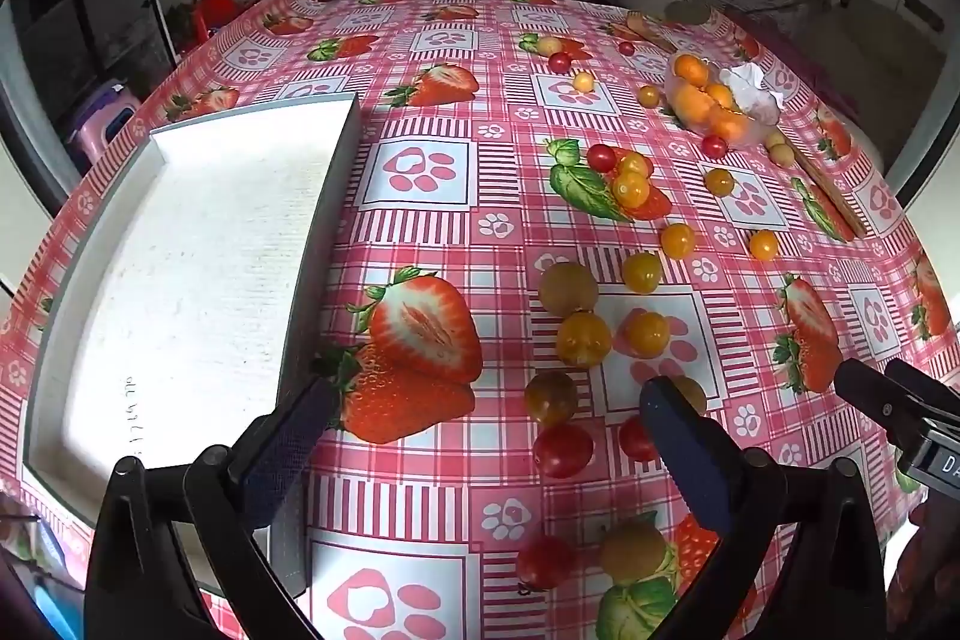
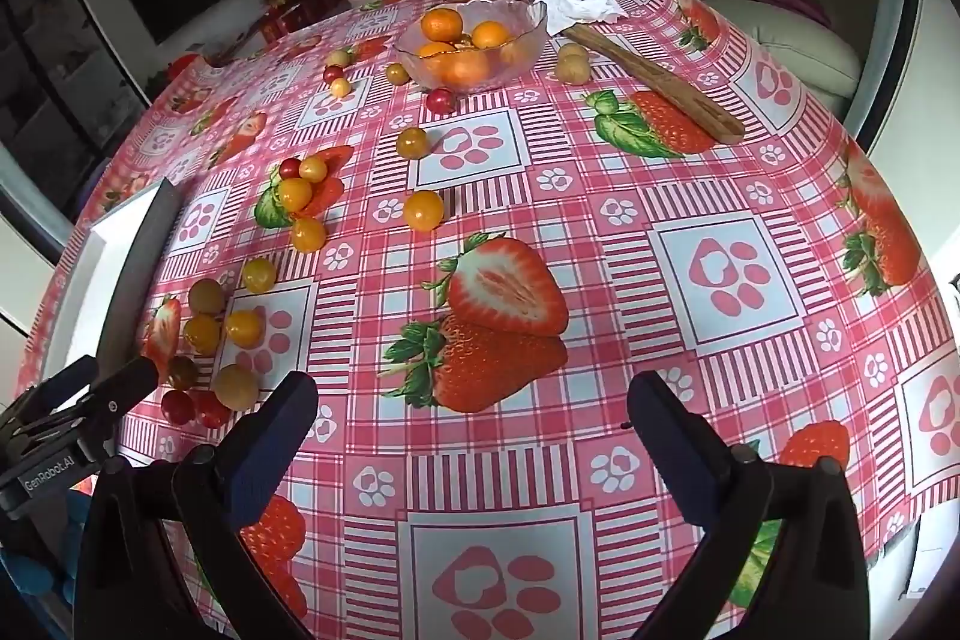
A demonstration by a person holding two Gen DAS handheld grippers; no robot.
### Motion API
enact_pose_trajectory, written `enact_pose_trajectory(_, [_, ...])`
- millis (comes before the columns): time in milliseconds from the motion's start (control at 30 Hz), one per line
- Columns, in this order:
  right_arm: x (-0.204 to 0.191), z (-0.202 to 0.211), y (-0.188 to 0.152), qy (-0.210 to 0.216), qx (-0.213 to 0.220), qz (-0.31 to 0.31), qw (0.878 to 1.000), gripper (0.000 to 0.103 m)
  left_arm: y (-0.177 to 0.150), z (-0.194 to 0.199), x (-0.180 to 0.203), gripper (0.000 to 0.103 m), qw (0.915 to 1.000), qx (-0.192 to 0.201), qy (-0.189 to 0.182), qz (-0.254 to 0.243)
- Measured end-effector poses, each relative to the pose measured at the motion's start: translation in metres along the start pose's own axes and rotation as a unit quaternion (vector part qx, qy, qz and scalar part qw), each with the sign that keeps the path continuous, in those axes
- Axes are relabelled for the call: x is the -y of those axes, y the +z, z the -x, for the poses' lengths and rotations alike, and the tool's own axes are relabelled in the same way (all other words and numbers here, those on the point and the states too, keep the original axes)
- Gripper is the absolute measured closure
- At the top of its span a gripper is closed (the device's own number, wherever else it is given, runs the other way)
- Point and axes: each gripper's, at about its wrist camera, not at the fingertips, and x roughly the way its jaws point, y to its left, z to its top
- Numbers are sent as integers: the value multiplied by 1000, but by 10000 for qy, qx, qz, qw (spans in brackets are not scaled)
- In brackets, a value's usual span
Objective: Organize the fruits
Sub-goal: 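Move both tools toward the loose fruits on the tablecloth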
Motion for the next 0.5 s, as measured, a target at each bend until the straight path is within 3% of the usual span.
enact_pose_trajectory(500, [9,-12,0,131,-116,-117,9998,0,5,-4,4,0,9994,1,318,-166])
